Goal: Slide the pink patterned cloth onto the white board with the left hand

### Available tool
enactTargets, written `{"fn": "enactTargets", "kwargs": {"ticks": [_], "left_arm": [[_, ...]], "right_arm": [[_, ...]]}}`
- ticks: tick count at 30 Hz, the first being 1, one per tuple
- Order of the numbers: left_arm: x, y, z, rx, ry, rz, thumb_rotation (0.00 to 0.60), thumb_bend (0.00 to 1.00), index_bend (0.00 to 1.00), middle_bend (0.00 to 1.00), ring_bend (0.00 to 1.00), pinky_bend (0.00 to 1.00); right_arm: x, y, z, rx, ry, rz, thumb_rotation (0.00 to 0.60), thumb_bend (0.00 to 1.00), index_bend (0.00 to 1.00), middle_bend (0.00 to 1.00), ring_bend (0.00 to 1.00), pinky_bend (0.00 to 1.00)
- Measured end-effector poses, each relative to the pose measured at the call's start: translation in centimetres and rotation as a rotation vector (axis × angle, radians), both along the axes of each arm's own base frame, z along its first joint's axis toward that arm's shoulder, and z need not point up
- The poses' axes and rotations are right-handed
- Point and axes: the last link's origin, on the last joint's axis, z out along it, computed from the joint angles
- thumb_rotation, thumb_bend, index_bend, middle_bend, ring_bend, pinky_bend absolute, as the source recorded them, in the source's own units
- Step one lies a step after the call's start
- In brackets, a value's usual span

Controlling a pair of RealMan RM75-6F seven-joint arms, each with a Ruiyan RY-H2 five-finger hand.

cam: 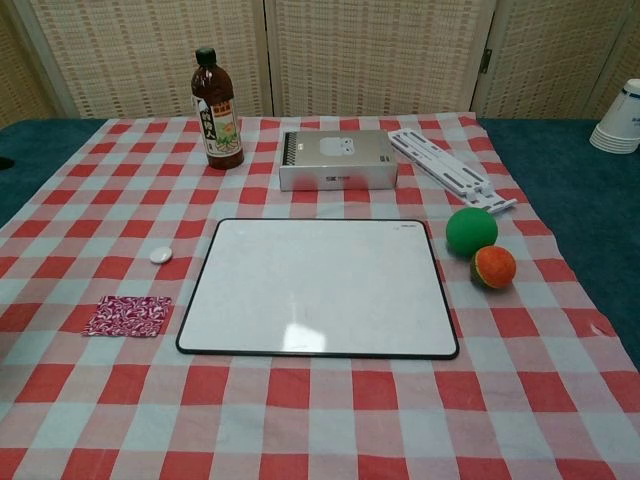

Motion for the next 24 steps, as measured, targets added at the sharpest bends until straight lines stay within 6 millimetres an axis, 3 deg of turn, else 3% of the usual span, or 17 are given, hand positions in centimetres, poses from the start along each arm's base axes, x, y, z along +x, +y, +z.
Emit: {"fn": "enactTargets", "kwargs": {"ticks": [24], "left_arm": [[0.2, 2.0, 0.1, -0.014, 0.017, 0.025, 0.6, 0.16, 0.0, 0.0, 0.0, 0.09]], "right_arm": [[0.3, -0.8, -0.2, 0.003, -0.015, 0.014, 0.6, 0.0, 0.0, 0.0, 0.0, 0.0]]}}
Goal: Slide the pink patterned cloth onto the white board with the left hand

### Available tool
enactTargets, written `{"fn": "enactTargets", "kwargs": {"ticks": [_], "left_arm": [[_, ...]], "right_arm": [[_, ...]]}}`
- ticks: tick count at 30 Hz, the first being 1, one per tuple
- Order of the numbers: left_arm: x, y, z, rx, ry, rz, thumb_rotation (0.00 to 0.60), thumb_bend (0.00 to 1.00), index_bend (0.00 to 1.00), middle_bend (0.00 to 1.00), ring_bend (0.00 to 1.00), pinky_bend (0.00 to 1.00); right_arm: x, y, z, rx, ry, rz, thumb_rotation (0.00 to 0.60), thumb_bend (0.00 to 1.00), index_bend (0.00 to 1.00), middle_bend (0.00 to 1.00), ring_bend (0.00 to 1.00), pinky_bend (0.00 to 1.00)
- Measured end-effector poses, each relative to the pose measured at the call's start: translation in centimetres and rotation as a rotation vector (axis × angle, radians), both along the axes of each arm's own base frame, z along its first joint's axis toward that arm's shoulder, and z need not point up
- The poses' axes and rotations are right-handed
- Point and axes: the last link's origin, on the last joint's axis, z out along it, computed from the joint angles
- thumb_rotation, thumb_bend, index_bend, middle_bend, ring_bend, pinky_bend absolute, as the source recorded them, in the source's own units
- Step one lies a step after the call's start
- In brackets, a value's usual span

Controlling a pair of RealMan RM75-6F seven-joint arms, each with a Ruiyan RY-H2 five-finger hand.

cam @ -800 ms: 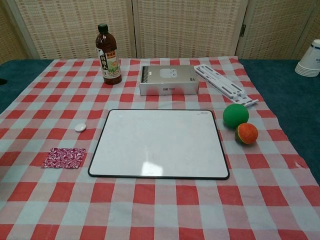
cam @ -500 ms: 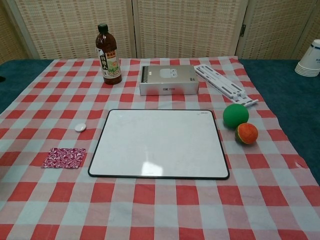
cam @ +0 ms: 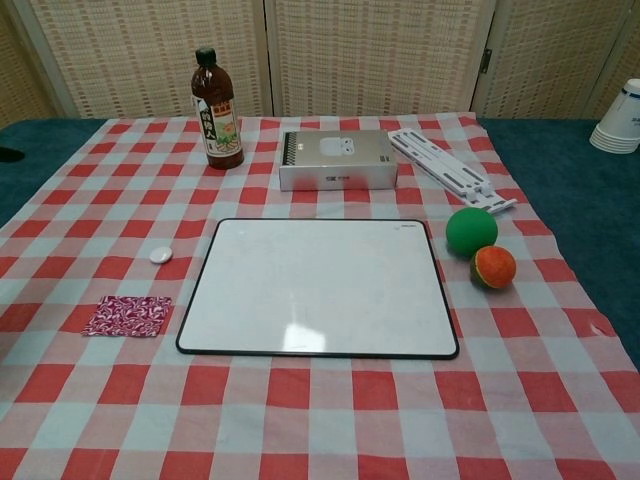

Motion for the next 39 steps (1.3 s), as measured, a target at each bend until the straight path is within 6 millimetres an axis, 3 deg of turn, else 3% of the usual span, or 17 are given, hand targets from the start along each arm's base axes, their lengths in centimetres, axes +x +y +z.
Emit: {"fn": "enactTargets", "kwargs": {"ticks": [16, 19, 21, 22, 25, 27, 32, 33, 36, 39], "left_arm": [[-0.1, 0.6, -0.2, 0.008, 0.023, -0.006, 0.6, 0.16, 0.0, 0.0, 0.0, 0.09], [0.1, 0.6, -0.1, 0.026, 0.02, -0.029, 0.6, 0.16, 0.0, 0.0, 0.0, 0.12], [0.3, 0.7, -0.1, 0.04, 0.013, -0.043, 0.6, 0.17, 0.0, 0.02, 0.07, 0.24], [0.3, 0.7, 0.0, 0.048, 0.013, -0.049, 0.6, 0.17, 0.0, 0.06, 0.14, 0.32], [0.5, 0.9, -0.1, 0.062, 0.017, -0.074, 0.6, 0.18, 0.0, 0.47, 0.6, 0.66], [0.5, 0.9, -0.3, 0.046, 0.012, -0.087, 0.6, 0.19, 0.01, 0.67, 0.76, 0.78], [0.5, 0.9, -0.7, 0.033, 0.047, -0.1, 0.6, 0.2, 0.25, 0.87, 0.9, 0.9], [0.4, 0.9, -0.8, 0.029, 0.059, -0.101, 0.6, 0.2, 0.26, 0.91, 0.92, 0.92], [0.4, 0.8, -1.2, -0.009, 0.107, -0.103, 0.6, 0.21, 0.14, 0.93, 0.94, 0.94], [0.8, 1.1, -1.7, -0.077, 0.156, -0.092, 0.6, 0.2, 0.19, 0.95, 0.96, 0.95]], "right_arm": [[-0.2, -0.3, -0.1, 0.012, 0.003, -0.021, 0.6, 0.0, 0.0, 0.0, 0.0, 0.0], [-0.2, -0.3, -0.1, 0.014, 0.002, -0.023, 0.6, 0.0, 0.0, 0.0, 0.0, 0.0], [-0.1, -0.3, -0.1, 0.016, 0.002, -0.024, 0.6, 0.0, 0.0, 0.0, 0.0, 0.0], [-0.2, -0.3, -0.1, 0.017, 0.002, -0.024, 0.6, 0.0, 0.0, 0.0, 0.0, 0.0], [-0.2, -0.3, -0.2, 0.019, 0.002, -0.027, 0.6, 0.0, 0.0, 0.0, 0.0, 0.0], [-0.2, -0.3, -0.1, 0.02, 0.0, -0.028, 0.6, 0.0, 0.0, 0.0, 0.0, 0.0], [-0.2, -0.3, 0.0, 0.022, -0.003, -0.027, 0.6, 0.0, 0.0, 0.0, 0.0, 0.0], [-0.2, -0.3, 0.0, 0.022, -0.004, -0.027, 0.6, 0.0, 0.0, 0.0, 0.0, 0.0], [-0.2, -0.3, 0.0, 0.021, -0.007, -0.024, 0.6, 0.0, 0.0, 0.0, 0.0, 0.0], [-0.2, -0.5, 0.2, 0.017, -0.023, -0.017, 0.6, 0.0, 0.0, 0.0, 0.0, 0.0]]}}
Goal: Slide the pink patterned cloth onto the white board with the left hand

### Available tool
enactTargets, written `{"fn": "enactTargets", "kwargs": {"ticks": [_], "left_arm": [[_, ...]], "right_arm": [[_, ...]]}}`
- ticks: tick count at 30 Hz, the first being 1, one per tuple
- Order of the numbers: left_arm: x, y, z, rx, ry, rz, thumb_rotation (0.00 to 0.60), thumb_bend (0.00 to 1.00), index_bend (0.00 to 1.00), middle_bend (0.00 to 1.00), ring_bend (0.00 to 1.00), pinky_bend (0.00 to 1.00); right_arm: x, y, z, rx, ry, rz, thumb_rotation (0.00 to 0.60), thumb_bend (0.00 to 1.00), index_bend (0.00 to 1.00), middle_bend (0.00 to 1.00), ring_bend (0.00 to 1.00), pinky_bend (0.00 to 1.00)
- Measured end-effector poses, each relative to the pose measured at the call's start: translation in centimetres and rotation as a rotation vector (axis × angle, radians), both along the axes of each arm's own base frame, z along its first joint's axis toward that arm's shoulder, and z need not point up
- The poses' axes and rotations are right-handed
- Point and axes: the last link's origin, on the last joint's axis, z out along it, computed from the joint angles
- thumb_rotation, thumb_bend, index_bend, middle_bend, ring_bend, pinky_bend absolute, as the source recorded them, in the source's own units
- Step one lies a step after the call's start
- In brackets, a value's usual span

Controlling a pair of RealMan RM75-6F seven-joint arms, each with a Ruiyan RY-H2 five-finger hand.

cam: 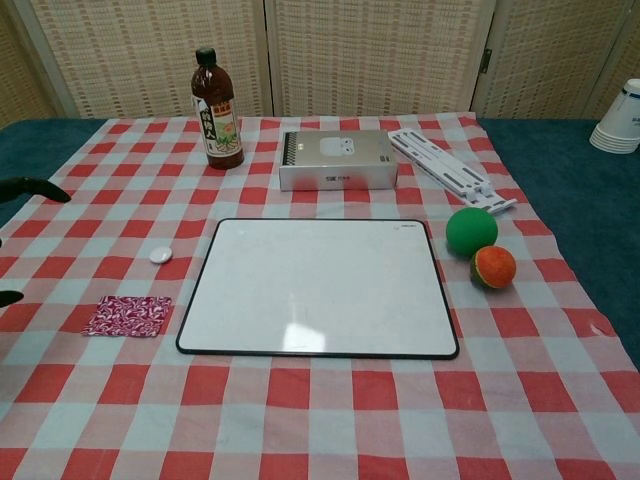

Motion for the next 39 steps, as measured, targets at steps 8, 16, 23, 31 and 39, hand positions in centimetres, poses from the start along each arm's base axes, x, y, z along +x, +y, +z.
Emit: {"fn": "enactTargets", "kwargs": {"ticks": [8, 16, 23, 31, 39], "left_arm": [[0.9, 2.2, -1.1, -0.098, 0.079, 0.074, 0.6, 0.2, 0.28, 0.98, 0.98, 0.96], [1.3, 3.3, -3.9, -0.072, 0.064, 0.158, 0.6, 0.2, 0.29, 0.98, 0.98, 0.96], [1.0, 3.8, -4.5, -0.079, 0.111, 0.176, 0.6, 0.21, 0.26, 0.99, 0.98, 0.96], [0.0, 4.4, -4.8, -0.096, 0.081, 0.282, 0.6, 0.2, 0.28, 0.99, 0.98, 0.97], [1.0, 3.9, -4.2, -0.093, 0.006, 0.374, 0.6, 0.2, 0.29, 0.99, 0.99, 0.97]], "right_arm": [[0.0, 0.0, 0.2, 0.007, -0.007, 0.002, 0.6, 0.0, 0.0, 0.0, 0.0, 0.0], [-0.2, -0.2, 0.4, -0.003, -0.014, -0.004, 0.6, 0.0, 0.0, 0.0, 0.0, 0.0], [-0.2, -0.3, 0.5, -0.003, -0.018, -0.003, 0.6, 0.0, 0.0, 0.0, 0.0, 0.0], [-0.3, -0.5, 0.4, 0.006, -0.018, -0.014, 0.6, 0.0, 0.0, 0.0, 0.0, 0.0], [-0.4, -0.9, 0.3, 0.022, -0.022, -0.021, 0.6, 0.0, 0.0, 0.0, 0.0, 0.0]]}}
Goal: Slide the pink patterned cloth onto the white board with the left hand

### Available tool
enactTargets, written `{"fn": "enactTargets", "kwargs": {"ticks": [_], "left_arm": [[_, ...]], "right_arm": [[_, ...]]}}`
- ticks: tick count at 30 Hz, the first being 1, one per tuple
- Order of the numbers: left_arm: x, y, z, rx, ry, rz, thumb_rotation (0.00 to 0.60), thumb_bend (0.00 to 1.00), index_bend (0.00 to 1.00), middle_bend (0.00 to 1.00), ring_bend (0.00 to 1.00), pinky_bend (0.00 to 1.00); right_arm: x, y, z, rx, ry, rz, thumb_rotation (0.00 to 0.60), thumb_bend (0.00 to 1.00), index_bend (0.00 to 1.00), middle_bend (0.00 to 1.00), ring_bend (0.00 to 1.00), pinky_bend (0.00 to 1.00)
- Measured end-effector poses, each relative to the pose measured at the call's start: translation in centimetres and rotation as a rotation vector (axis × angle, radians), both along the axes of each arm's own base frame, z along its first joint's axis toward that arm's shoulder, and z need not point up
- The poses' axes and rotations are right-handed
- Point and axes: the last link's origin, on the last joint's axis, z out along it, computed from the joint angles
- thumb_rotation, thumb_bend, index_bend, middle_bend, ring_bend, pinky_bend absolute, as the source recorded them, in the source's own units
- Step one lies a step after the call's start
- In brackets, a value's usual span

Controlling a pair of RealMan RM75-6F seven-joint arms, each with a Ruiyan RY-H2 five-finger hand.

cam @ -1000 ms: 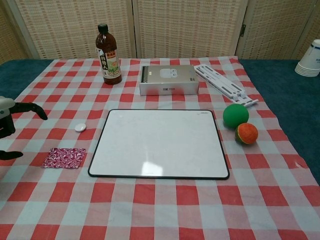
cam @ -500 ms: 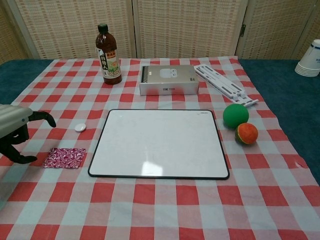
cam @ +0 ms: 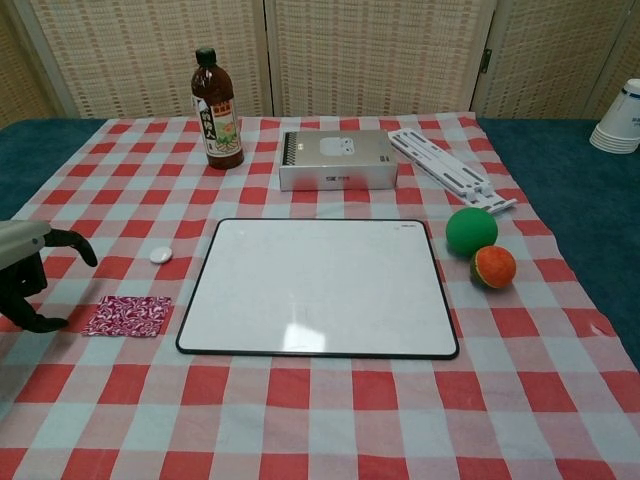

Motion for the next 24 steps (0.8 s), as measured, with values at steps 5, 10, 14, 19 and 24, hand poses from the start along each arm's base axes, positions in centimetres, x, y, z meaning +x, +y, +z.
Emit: {"fn": "enactTargets", "kwargs": {"ticks": [5, 10, 14, 19, 24], "left_arm": [[0.8, -0.5, 0.0, 0.012, -0.006, 0.012, 0.6, 0.2, 0.31, 0.99, 0.99, 0.97], [1.3, -1.0, -1.4, -0.007, -0.015, 0.015, 0.6, 0.2, 0.32, 0.99, 0.99, 0.97], [1.8, -1.2, -2.4, -0.016, -0.01, 0.004, 0.6, 0.2, 0.32, 0.99, 0.99, 0.97], [2.2, -1.1, -2.9, -0.015, 0.01, -0.018, 0.6, 0.2, 0.32, 0.99, 0.99, 0.97], [2.0, -0.8, -3.1, -0.017, 0.033, -0.024, 0.6, 0.2, 0.32, 0.99, 0.99, 0.97]], "right_arm": [[-0.1, -0.2, 0.0, 0.013, -0.003, -0.002, 0.6, 0.0, 0.0, 0.0, 0.0, 0.0], [-0.1, -0.2, 0.0, 0.026, -0.006, 0.0, 0.6, 0.0, 0.0, 0.0, 0.0, 0.0], [-0.1, -0.1, 0.0, 0.029, -0.008, 0.004, 0.6, 0.0, 0.0, 0.0, 0.0, 0.0], [-0.1, -0.2, 0.1, 0.028, -0.013, 0.003, 0.6, 0.0, 0.0, 0.0, 0.0, 0.0], [-0.2, -0.2, 0.1, 0.028, -0.012, 0.003, 0.6, 0.0, 0.0, 0.0, 0.0, 0.0]]}}
